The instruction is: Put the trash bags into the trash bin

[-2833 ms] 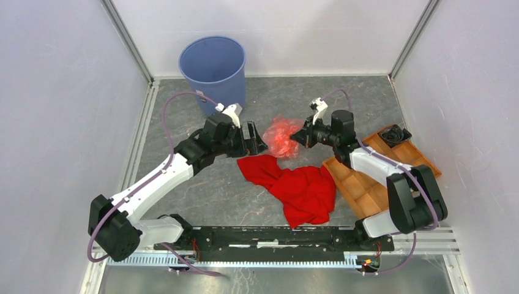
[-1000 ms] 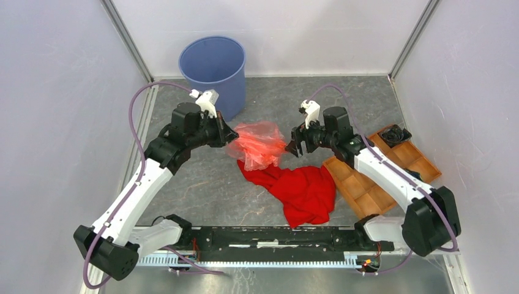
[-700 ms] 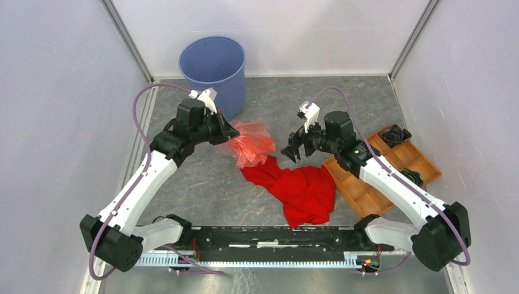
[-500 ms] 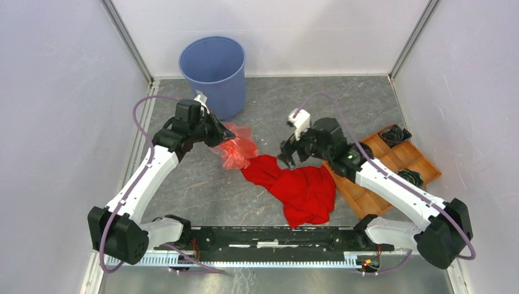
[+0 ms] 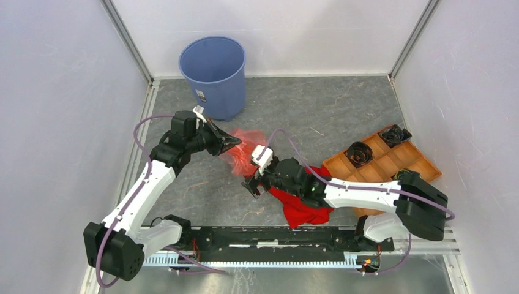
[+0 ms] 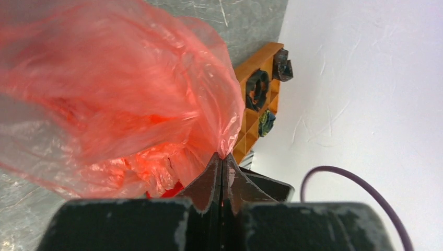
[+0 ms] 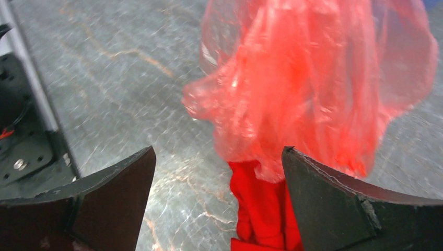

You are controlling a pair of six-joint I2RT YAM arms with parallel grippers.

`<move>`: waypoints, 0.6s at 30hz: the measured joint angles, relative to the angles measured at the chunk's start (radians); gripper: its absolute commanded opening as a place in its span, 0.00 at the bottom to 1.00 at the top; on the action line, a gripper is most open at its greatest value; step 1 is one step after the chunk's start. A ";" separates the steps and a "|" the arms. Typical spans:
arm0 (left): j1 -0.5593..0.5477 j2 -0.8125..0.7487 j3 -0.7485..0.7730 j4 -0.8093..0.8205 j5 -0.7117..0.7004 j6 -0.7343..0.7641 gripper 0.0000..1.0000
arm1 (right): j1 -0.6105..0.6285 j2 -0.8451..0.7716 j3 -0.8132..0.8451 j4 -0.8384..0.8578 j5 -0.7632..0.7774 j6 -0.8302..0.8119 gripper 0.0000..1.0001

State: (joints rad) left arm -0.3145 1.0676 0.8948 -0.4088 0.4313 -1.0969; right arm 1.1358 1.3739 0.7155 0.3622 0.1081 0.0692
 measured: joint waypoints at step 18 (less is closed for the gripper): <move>0.000 -0.035 0.000 0.036 0.062 -0.016 0.17 | 0.022 0.114 -0.031 0.419 0.274 0.042 0.01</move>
State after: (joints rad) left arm -0.3145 1.0328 0.8951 -0.3725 0.4934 -1.1126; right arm 1.1580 1.4876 0.6846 0.7811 0.3817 0.1108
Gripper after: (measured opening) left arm 0.028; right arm 0.258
